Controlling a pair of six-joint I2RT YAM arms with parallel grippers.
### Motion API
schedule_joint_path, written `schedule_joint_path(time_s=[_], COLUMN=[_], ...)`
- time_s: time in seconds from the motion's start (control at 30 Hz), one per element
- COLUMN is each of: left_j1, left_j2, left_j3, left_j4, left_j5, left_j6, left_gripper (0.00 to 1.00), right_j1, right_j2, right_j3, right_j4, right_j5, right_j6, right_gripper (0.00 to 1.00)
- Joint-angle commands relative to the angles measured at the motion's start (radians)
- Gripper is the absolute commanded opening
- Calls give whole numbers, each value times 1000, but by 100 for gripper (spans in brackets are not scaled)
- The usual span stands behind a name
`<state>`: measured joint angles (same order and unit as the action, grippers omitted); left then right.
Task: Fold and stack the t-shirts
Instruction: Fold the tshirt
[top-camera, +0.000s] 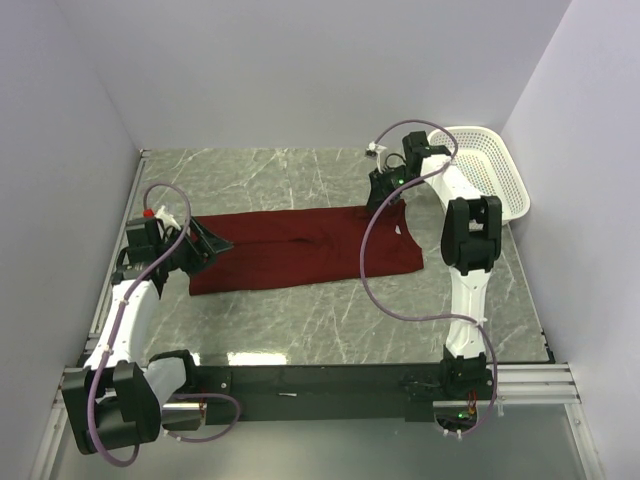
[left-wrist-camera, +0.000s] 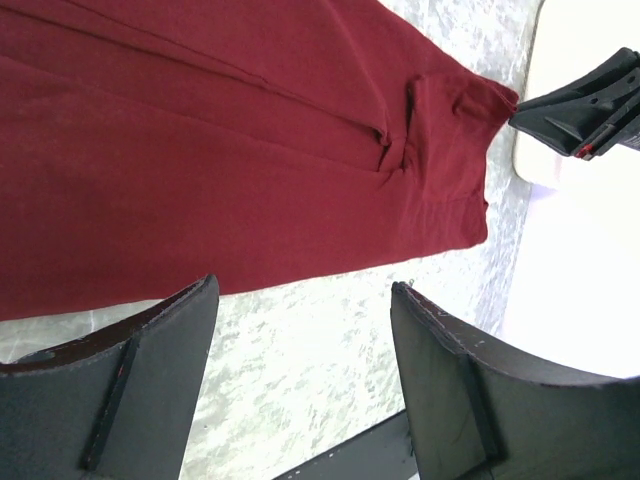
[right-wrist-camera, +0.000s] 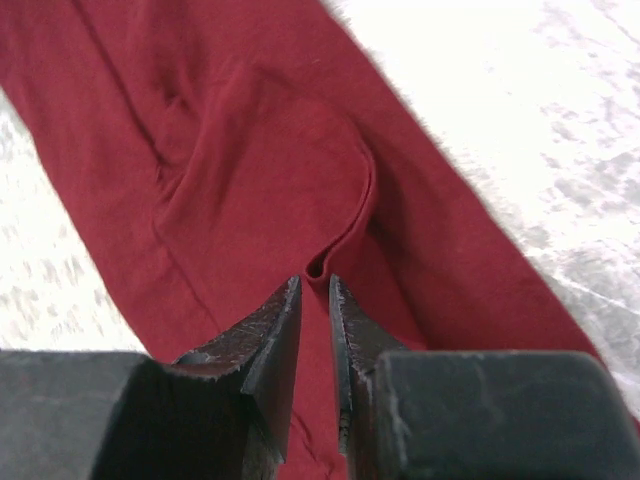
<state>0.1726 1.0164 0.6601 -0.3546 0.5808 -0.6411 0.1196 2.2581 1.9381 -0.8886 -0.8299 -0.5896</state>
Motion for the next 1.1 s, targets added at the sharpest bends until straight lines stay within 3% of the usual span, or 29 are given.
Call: schedule_joint_path(time_s=[0.0, 0.33, 0.43, 0.5, 0.57, 0.67, 0.9, 1.07], left_j1=[-7, -10, -10, -10, -10, -10, -12, -12], left_j2=[8, 11, 7, 2, 2, 5, -1, 10], left_j3=[-1, -14, -11, -11, -13, -13, -20, -19], left_j4=[43, 48, 42, 37, 36, 39, 39, 42], left_j5=[53, 54, 54, 50, 50, 48, 48, 50], left_j6=[37, 37, 37, 40, 40, 37, 34, 34], left_gripper=[75, 75, 75, 75, 75, 75, 75, 75], right_j1=[-5, 17, 15, 8, 6, 15, 29, 31], right_j2=[-101, -137, -129, -123, -105, -43, 93, 147], right_j3=[-30, -122, -119, -114, -69, 19, 148, 202], right_j4=[-50, -7, 72, 179, 192, 165, 145, 117], right_j5=[-51, 6, 66, 133, 179, 233, 376, 388], right_j6=[-125, -138, -38, 138, 239, 327, 450, 453], right_gripper=[25, 25, 25, 32, 42, 44, 47, 47])
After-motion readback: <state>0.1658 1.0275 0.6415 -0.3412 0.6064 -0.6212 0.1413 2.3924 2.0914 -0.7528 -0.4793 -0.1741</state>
